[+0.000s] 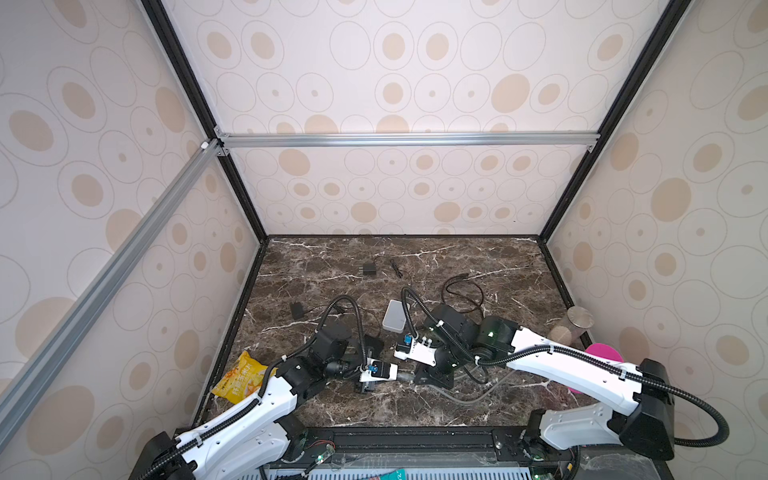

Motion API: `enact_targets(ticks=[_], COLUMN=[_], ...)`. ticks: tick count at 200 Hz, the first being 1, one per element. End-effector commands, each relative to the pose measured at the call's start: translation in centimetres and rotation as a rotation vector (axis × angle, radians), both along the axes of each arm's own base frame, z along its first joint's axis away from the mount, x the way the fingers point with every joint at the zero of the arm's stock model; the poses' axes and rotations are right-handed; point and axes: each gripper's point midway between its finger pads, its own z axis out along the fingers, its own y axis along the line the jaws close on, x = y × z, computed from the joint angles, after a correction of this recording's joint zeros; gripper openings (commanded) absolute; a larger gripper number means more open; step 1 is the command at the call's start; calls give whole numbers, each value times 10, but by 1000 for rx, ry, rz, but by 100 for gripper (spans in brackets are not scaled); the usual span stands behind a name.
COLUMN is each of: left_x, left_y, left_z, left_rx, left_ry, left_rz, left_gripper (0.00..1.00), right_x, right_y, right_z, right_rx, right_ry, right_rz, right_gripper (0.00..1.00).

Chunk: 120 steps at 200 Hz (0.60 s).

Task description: Insert the plug into the switch port

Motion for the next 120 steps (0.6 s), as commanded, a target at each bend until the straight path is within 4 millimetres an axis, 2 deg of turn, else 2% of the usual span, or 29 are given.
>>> enact_targets(ticks=[1,20,40,81,120], left_x=[-3,-3,-1,2,3], left_y=[-4,-5,-6,-10,-11], left_z=[15,16,18,30,44], left_rx=[-23,-23,-36,-105,-149], left_ry=[-35,-37,-36,-9,49], left_rz=[-42,-42,-33,-5,30], left_gripper=[8,6,5,6,6], right_x=[5,12,17,38,59], right_y=[-2,-7,-11,-13,-28], right_z=[20,35,45,52,67], right_rx=[70,136,182,215,294], right_ry=[-81,-154,-195,-300,-438], right_rz=[-23,-67,-97,-183,-318], right_gripper=[30,40,44,47,50])
